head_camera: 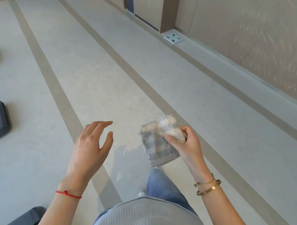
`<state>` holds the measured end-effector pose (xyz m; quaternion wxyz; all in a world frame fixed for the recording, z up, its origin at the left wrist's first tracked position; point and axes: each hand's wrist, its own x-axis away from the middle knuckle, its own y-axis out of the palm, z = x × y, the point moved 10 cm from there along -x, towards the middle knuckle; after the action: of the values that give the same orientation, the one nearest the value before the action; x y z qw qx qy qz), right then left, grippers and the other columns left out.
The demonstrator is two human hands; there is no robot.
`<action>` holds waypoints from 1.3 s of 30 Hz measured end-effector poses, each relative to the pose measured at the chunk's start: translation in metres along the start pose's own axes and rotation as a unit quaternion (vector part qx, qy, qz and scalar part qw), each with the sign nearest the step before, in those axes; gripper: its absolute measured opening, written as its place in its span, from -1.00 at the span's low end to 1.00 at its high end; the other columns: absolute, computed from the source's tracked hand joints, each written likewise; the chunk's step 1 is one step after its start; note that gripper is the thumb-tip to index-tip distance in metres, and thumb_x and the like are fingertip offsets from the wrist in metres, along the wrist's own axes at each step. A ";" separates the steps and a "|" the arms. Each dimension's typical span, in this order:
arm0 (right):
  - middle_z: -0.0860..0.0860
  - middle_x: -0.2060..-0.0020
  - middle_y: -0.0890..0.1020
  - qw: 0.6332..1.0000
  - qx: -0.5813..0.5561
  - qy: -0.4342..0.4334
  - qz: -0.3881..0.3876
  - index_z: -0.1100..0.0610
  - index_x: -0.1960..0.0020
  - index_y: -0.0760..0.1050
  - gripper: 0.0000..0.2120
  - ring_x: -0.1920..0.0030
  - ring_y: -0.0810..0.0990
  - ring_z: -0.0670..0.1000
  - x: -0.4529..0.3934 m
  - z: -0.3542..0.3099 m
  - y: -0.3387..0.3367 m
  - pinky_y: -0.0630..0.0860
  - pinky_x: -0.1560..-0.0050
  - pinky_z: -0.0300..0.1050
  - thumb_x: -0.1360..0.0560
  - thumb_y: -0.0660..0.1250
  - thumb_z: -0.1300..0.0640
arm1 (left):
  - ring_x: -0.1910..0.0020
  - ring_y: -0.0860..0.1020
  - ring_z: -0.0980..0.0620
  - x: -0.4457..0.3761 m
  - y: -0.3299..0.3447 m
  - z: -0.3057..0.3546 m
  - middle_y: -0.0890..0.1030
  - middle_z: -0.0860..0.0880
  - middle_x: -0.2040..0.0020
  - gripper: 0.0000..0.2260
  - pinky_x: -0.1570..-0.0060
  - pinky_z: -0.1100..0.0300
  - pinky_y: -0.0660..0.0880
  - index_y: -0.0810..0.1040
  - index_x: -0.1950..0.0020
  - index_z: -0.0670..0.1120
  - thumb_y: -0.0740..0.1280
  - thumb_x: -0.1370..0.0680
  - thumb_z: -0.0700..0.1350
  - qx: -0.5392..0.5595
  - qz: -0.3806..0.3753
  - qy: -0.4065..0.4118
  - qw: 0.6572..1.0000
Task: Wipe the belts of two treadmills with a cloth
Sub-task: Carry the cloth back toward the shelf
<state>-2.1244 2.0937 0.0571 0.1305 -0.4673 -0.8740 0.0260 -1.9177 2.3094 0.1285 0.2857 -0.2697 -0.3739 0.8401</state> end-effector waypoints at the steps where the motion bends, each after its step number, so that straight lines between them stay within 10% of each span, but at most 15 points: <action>1: -0.06 0.14 0.67 1.000 -0.003 0.003 -0.002 0.07 -0.02 0.50 -0.65 0.15 0.67 -0.07 -0.020 -0.001 0.006 0.59 0.22 -0.20 -0.36 0.58 0.05 | -0.23 0.53 -0.05 -0.019 0.005 -0.007 0.60 0.03 -0.18 -0.75 -0.19 0.09 0.44 0.58 -0.28 -0.07 0.34 -0.60 -0.16 -0.001 -0.001 -0.002 1.000; 39: -0.01 0.05 0.66 0.998 0.007 -0.030 -0.047 0.08 -0.05 0.50 -0.68 0.07 0.68 -0.05 -0.945 -0.261 0.304 0.62 0.10 -0.09 -0.40 0.56 0.08 | -0.13 0.58 -0.11 -0.958 0.125 -0.227 0.63 -0.02 -0.10 -0.72 -0.10 -0.05 0.54 0.62 -0.23 -0.11 0.25 -0.59 -0.08 -0.015 0.062 -0.006 0.998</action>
<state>-1.3123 1.4662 0.0655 0.1093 -0.4235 -0.8984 0.0401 -1.1391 1.6947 0.1299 0.2269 -0.2913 -0.3708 0.8522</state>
